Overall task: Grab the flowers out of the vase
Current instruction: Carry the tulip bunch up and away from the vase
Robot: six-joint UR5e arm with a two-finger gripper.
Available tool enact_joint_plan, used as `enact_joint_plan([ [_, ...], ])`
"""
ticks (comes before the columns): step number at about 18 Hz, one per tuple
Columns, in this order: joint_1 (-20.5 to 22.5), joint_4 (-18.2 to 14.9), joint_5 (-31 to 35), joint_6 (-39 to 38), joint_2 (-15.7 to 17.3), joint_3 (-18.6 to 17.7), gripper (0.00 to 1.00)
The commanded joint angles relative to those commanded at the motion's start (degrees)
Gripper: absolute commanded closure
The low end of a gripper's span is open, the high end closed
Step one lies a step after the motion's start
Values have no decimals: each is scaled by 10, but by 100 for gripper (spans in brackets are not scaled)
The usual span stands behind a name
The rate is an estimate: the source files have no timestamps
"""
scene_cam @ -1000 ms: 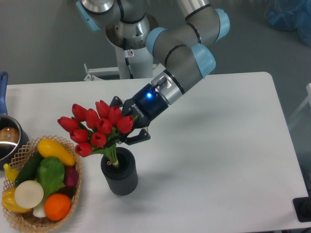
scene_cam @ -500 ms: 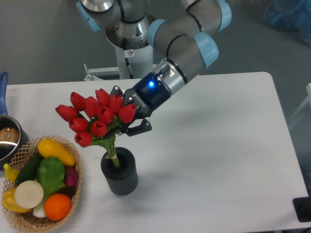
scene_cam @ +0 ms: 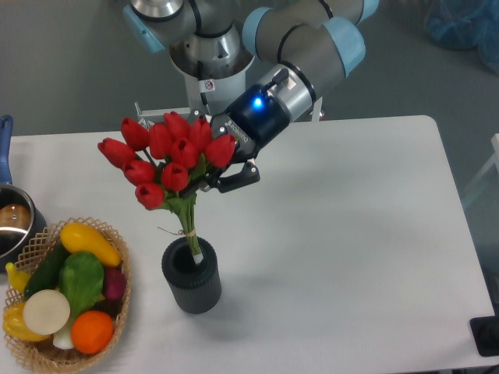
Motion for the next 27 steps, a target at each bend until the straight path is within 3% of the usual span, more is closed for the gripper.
enact_joint_plan([
  [8, -3, 0, -32, -11, 16, 4, 66],
  [12, 3, 0, -33, -53, 27, 20, 66],
  [18, 54, -2, -27, -92, 33, 35, 66],
  [27, 170, -4, -21, -109, 31, 61, 66],
])
